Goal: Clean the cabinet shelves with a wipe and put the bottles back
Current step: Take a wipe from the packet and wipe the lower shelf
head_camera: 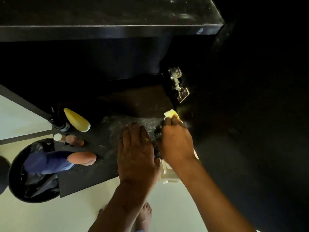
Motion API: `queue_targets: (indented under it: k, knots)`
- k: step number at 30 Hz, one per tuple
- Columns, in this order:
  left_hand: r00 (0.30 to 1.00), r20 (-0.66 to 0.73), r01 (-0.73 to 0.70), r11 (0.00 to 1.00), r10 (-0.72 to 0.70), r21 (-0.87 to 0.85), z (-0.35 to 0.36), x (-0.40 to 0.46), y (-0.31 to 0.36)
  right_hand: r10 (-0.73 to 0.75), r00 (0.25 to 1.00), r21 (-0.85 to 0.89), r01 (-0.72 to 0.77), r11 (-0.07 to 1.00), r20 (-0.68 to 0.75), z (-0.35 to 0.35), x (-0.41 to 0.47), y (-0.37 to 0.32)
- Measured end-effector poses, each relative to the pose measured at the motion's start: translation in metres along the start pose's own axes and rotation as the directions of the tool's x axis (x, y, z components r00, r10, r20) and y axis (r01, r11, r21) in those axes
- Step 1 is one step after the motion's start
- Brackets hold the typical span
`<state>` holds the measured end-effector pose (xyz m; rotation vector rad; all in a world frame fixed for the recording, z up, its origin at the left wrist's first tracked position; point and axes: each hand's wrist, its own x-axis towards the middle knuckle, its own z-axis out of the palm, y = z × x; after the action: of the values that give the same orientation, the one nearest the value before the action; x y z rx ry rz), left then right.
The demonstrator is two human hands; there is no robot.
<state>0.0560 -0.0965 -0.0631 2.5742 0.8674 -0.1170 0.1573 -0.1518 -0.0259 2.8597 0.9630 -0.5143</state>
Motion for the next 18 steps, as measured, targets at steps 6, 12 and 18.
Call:
queue_targets:
  k: [6, 12, 18]
  knots:
    - [1.000, 0.000, -0.022, 0.999, 0.022, 0.028, 0.000, -0.003, -0.001, -0.024, 0.994, 0.071, 0.032, 0.997, -0.109, 0.015, 0.042, 0.003]
    - [1.000, -0.009, -0.013, 1.000, 0.013, 0.018, -0.002, -0.004, -0.003, 0.010, 0.998, 0.066, -0.006, 0.998, -0.054, 0.029, -0.045, 0.042]
    - [0.999, -0.019, -0.037, 0.999, 0.036, -0.028, -0.004, -0.030, -0.001, 0.004, 0.997, 0.039, -0.001, 0.999, -0.073, 0.034, -0.048, 0.038]
